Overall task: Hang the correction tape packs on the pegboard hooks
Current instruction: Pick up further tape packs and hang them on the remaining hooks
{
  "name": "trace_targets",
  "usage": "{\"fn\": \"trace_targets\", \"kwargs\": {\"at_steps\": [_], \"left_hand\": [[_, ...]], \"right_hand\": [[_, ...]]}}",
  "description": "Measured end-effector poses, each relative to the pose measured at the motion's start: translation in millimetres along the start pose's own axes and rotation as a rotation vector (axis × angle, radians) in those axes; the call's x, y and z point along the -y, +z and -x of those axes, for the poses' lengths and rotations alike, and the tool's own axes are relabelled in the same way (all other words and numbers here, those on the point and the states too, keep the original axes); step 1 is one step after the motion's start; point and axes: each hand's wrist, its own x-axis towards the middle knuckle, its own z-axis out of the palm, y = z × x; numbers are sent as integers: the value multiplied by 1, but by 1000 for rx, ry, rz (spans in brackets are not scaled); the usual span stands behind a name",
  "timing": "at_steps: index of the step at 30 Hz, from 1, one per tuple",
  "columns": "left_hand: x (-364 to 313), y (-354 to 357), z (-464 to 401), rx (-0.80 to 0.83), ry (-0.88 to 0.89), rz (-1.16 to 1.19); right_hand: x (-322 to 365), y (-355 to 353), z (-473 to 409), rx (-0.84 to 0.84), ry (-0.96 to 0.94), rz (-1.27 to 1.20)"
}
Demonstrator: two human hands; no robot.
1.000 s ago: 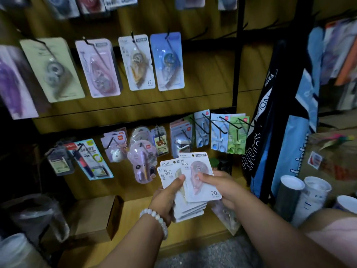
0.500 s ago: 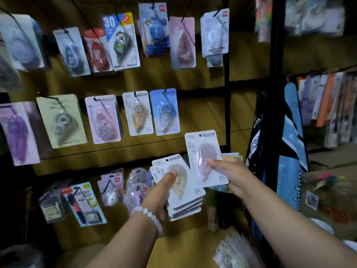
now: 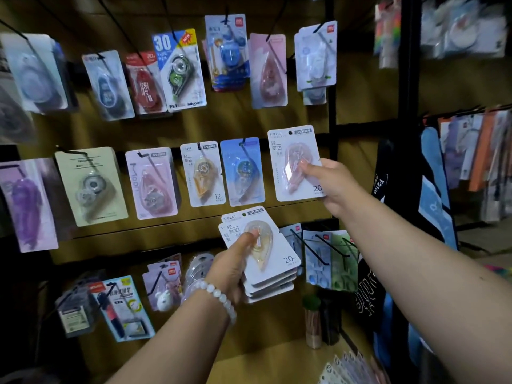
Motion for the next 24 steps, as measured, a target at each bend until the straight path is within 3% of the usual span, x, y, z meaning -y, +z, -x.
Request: {"fn": "trace_targets", "kwargs": {"at_steps": [11, 19, 24], "left_hand": [[2, -2, 1, 9, -46, 11], [7, -5, -4, 20, -57, 20], [12, -9, -5, 24, -50, 32]], "right_hand": [[-15, 10, -13, -93, 21, -78], [-22, 26, -37, -153, 147, 165], [-47, 16, -22, -242, 184, 454]]}}
